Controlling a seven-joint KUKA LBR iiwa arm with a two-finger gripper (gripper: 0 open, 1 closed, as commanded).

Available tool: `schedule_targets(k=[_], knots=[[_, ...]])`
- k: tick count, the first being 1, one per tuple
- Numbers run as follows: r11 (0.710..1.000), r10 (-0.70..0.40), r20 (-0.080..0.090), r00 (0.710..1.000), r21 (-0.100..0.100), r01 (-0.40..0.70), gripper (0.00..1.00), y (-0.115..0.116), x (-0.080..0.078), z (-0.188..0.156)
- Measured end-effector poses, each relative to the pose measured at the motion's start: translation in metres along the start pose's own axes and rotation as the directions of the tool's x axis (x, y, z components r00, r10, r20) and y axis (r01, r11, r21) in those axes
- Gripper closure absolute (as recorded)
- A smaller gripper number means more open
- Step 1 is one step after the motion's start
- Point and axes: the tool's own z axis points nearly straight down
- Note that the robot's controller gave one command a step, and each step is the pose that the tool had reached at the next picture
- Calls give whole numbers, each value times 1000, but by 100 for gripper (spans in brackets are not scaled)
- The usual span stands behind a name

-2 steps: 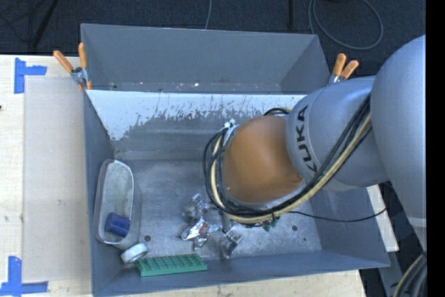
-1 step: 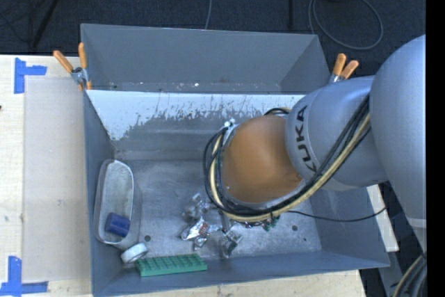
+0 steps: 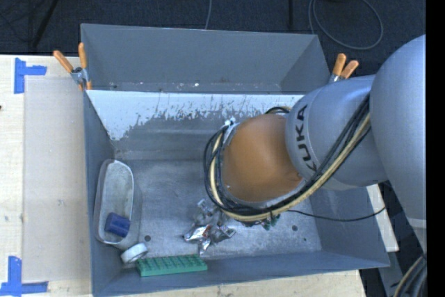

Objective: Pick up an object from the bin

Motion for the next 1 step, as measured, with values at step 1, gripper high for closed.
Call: schedule_targets(k=[1], knots=[[1000, 4, 3, 1000, 2, -4, 100, 0, -2, -108]])
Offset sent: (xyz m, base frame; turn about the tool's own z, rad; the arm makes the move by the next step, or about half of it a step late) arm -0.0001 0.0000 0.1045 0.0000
